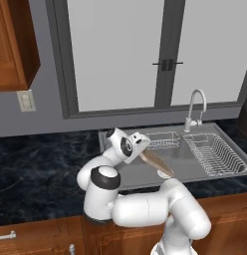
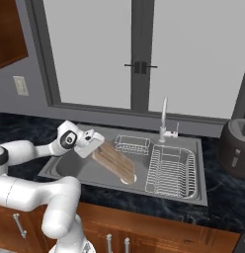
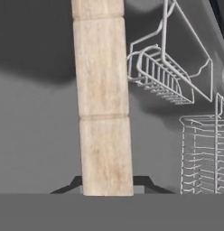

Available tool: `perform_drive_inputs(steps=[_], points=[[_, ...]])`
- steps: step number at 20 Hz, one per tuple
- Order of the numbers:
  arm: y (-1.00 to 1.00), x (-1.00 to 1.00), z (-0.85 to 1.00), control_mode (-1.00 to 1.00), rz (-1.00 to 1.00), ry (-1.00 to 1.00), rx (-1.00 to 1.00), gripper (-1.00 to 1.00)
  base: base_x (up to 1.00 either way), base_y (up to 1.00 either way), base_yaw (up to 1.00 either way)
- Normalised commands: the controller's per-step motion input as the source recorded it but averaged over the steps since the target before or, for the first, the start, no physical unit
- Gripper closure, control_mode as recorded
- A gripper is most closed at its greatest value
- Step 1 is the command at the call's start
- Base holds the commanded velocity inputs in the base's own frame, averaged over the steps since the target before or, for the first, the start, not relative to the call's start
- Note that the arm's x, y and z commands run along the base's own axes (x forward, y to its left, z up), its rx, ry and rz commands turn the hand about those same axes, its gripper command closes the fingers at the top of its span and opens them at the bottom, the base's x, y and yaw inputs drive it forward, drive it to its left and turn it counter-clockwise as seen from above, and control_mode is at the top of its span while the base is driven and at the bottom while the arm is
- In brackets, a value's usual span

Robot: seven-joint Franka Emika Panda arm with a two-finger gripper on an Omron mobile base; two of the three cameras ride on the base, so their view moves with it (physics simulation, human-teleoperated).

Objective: Move the cutting board and knife to the sink. Then move spray from the cabinet to the counter.

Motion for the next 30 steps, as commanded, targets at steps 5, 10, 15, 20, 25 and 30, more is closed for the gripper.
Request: perform_drive_inputs(steps=[5,10,15,20,25,30], points=[[-0.22,-0.07,0.00,-1.00,-0.08,0.00,0.02,1.00,0.00,0.00,0.00],[-0.20,-0.08,0.00,-1.00,-0.16,0.00,0.00,1.00,0.00,0.00,0.00],[-0.19,-0.20,0.00,-1.00,-0.19,0.00,0.00,1.00,0.00,0.00,0.00],[-0.17,-0.24,0.00,-1.00,-0.18,-0.04,0.00,1.00,0.00,0.00,0.00],[-0.17,-0.30,0.00,-1.00,-0.15,-0.05,0.00,1.00,0.00,0.00,0.00],[-0.15,-0.23,0.00,-1.00,-0.14,-0.01,0.00,1.00,0.00,0.00,0.00]])
